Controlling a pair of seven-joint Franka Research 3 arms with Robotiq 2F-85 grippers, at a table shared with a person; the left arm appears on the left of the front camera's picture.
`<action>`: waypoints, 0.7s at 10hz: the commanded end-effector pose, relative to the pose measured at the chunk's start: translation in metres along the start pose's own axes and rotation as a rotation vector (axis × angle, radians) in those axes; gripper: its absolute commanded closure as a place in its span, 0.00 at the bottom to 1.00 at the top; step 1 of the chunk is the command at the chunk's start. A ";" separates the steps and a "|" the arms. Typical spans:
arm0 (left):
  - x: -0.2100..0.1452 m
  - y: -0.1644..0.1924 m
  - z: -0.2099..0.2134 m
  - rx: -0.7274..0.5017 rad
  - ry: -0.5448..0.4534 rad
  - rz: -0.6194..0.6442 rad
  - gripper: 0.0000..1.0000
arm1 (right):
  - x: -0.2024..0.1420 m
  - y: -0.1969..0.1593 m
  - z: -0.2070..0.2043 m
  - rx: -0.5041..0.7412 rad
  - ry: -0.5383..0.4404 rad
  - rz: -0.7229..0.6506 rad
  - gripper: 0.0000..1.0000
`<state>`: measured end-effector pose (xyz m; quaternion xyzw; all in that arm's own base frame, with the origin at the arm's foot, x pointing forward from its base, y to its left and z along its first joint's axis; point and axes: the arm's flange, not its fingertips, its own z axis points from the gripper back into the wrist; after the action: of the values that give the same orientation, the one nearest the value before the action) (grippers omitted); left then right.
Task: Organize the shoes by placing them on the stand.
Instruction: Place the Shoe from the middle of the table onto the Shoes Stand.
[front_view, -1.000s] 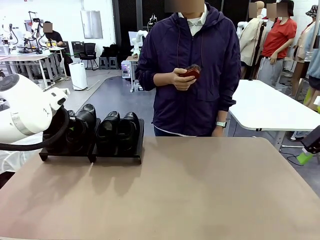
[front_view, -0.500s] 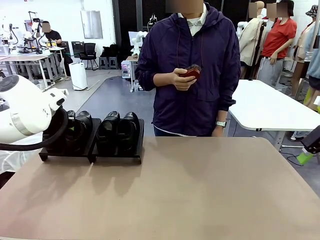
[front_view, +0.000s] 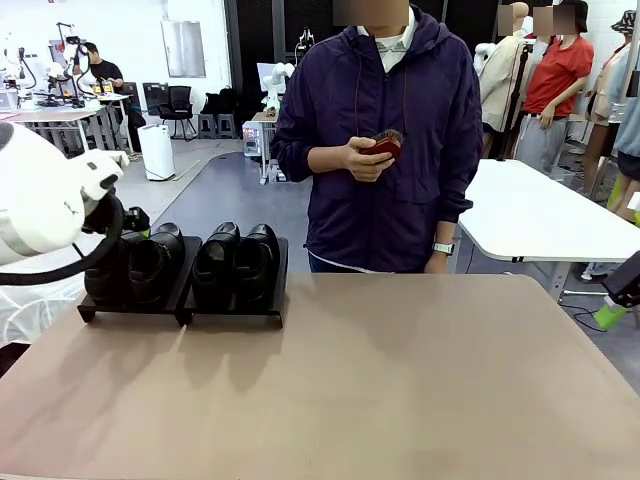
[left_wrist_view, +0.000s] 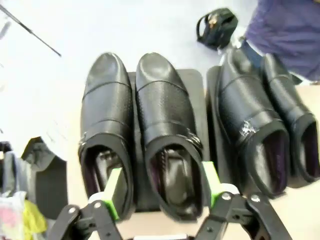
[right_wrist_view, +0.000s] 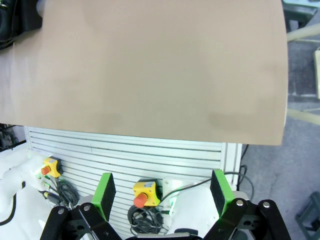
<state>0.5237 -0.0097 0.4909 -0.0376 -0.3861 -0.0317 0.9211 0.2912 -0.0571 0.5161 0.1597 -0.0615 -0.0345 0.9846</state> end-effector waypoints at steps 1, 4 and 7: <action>0.009 -0.019 0.073 -0.030 0.141 0.008 0.00 | 0.001 0.000 0.003 0.028 0.000 0.015 0.00; 0.024 -0.007 0.151 -0.312 0.589 -0.146 0.00 | 0.001 0.000 0.003 0.028 0.000 0.015 0.00; -0.033 0.004 0.197 -0.588 0.764 -0.265 0.00 | 0.001 0.000 0.003 0.028 0.000 0.015 0.00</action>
<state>0.3732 -0.0070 0.5864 -0.2275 -0.0467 -0.2378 0.9431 0.2911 -0.0571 0.5160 0.1597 -0.0613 -0.0345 0.9847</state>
